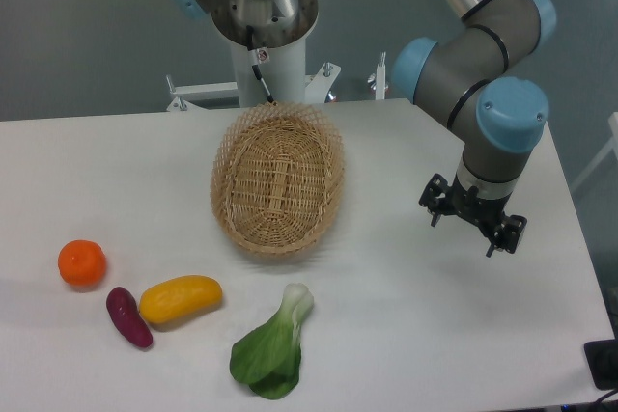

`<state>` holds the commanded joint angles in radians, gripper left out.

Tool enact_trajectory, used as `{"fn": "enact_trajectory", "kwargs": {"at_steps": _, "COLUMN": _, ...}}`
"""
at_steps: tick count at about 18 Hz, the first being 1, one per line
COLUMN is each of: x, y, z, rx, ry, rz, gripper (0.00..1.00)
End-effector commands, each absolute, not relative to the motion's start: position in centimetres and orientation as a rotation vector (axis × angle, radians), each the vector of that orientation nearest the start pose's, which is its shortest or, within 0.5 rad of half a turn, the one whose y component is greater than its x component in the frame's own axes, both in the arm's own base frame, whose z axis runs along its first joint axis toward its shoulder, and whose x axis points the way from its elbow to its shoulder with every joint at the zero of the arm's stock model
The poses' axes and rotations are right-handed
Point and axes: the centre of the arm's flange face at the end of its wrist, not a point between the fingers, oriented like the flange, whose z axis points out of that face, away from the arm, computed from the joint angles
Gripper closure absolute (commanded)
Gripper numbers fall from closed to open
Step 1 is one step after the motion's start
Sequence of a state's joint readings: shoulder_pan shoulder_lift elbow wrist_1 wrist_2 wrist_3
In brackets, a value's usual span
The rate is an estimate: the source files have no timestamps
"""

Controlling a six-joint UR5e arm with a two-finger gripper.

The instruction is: Pick up the mango from the table

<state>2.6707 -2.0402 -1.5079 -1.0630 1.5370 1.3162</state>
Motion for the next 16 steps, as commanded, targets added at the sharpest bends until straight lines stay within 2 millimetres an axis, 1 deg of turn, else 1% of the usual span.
{"fn": "enact_trajectory", "kwargs": {"at_steps": 2, "x": -52.8, "y": 42.2, "z": 29.7, "rx": -3.053, "ry": 0.332, "rz": 0.127, "gripper": 0.00}}
{"fn": "enact_trajectory", "kwargs": {"at_steps": 8, "x": -51.9, "y": 43.2, "z": 29.7, "rx": -3.048, "ry": 0.299, "rz": 0.106, "gripper": 0.00}}
{"fn": "enact_trajectory", "kwargs": {"at_steps": 11, "x": -50.6, "y": 44.7, "z": 30.0, "rx": -3.044, "ry": 0.238, "rz": 0.106, "gripper": 0.00}}
{"fn": "enact_trajectory", "kwargs": {"at_steps": 16, "x": -47.3, "y": 48.5, "z": 31.0, "rx": -2.983, "ry": 0.061, "rz": 0.054, "gripper": 0.00}}
